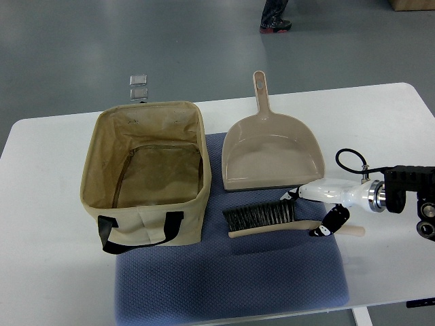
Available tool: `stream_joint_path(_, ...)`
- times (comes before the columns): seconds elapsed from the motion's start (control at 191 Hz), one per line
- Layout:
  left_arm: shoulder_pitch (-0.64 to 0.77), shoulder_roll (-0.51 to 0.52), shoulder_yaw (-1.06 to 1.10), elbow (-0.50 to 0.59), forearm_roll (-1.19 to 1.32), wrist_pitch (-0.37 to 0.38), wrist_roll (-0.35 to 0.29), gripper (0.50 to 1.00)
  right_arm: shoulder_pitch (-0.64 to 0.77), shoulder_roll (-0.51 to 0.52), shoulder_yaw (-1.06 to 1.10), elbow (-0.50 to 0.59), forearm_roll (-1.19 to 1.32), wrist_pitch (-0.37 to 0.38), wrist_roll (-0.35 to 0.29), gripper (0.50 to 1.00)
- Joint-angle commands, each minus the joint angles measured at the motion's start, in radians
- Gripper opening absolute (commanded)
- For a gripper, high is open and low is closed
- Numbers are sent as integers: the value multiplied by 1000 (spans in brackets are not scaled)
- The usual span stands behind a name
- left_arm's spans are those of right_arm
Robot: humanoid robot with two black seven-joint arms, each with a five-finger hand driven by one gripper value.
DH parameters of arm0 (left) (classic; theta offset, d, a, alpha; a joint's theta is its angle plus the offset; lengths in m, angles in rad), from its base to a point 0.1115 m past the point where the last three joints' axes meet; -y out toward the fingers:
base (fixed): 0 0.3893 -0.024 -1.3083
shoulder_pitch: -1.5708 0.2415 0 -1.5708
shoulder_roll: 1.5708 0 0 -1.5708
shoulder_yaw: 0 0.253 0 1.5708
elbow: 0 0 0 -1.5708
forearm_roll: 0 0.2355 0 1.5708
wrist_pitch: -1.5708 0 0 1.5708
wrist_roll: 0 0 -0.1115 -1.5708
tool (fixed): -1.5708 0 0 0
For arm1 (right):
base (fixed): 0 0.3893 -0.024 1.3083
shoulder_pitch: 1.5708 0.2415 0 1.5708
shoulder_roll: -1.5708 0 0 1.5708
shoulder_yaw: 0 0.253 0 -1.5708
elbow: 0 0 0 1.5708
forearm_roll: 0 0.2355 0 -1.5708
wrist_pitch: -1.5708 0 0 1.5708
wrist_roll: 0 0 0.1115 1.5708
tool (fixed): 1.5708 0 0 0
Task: Put pink broom in yellow bag with right hand
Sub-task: 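Close the right hand around the brush handle and tilt it up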
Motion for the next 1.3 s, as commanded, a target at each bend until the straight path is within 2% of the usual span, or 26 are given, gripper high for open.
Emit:
stream_joint_path(0.0,0,0,0,0,0,0,0,1000,0,8,0,0,-2,5,0,809)
stream_joint_path(0.099,0,0,0,0,0,0,0,1000,-2,14,-2,0,-2,8,0,791)
stream_joint_path(0.162,0,0,0,0,0,0,0,1000,-2,16,-2,-2,-3,8,-2,754)
stream_joint_path(0.272,0,0,0,0,0,0,0,1000,-3,17,-2,-2,-5,16,-2,656)
stream_joint_path(0.428,0,0,0,0,0,0,0,1000,-6,17,-2,-2,-5,18,-2,601)
stream_joint_path(0.559,0,0,0,0,0,0,0,1000,-8,19,-2,-2,-5,28,-2,500)
stream_joint_path(0.925,0,0,0,0,0,0,0,1000,-8,11,3,-2,-2,37,9,500)
stream_joint_path(1.296,0,0,0,0,0,0,0,1000,-2,-24,95,-2,43,39,32,500)
